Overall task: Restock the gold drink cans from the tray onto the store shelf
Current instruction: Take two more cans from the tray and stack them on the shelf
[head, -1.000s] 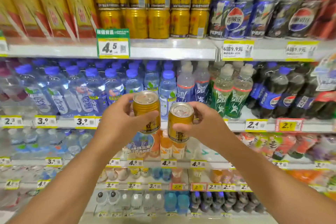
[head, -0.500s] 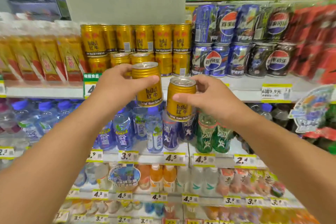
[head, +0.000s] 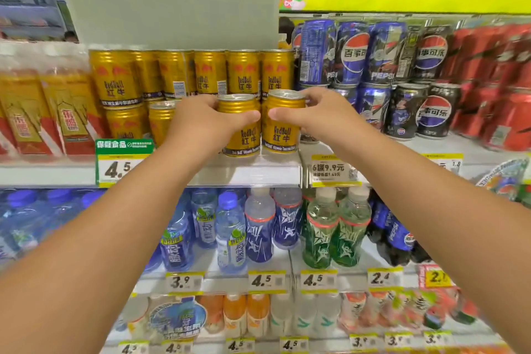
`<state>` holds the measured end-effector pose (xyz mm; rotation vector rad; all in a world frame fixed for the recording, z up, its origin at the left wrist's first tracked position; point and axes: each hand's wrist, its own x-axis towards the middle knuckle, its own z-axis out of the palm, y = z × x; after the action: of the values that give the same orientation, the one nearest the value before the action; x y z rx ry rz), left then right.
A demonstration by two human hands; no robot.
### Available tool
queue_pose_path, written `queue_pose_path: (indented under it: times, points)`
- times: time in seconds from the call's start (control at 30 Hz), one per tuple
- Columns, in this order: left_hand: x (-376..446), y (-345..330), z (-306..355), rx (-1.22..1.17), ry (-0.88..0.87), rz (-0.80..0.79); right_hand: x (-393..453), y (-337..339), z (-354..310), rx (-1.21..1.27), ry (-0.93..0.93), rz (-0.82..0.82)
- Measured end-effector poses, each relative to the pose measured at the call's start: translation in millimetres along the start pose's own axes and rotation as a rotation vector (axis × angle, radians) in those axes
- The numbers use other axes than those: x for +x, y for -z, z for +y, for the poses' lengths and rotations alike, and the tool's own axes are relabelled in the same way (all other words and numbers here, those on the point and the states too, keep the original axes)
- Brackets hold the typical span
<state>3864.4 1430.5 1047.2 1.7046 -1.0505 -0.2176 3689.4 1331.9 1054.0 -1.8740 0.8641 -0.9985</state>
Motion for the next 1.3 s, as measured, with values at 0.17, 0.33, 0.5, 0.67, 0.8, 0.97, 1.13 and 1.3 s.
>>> queue_pose_path:
  times: [0.17,0.33,0.5,0.67,0.8,0.97,1.13,1.3]
  points:
    - [-1,-17,6,0.065,-0.032,0.072,11,0,8,-0.032,-0.005,0.002]
    - [0,-32,2,0.125,-0.045,0.131,12,0,18,-0.042,0.007,-0.013]
    - [1,-42,-9,0.192,-0.083,0.212,14,-4,25,-0.058,0.035,-0.011]
    - [0,-42,-11,0.262,-0.126,0.299,18,-12,32,-0.082,0.020,0.035]
    - [-2,-39,-17,0.367,-0.151,0.305,15,-13,35,-0.146,0.025,0.060]
    - [-7,-37,-24,0.373,-0.129,0.281,5,-7,37,-0.238,-0.001,0.037]
    - [-8,-39,-28,0.376,-0.118,0.273,3,-7,37,-0.283,0.026,0.046]
    - [-4,-42,-29,0.452,-0.142,0.290,10,-12,35,-0.314,0.021,0.068]
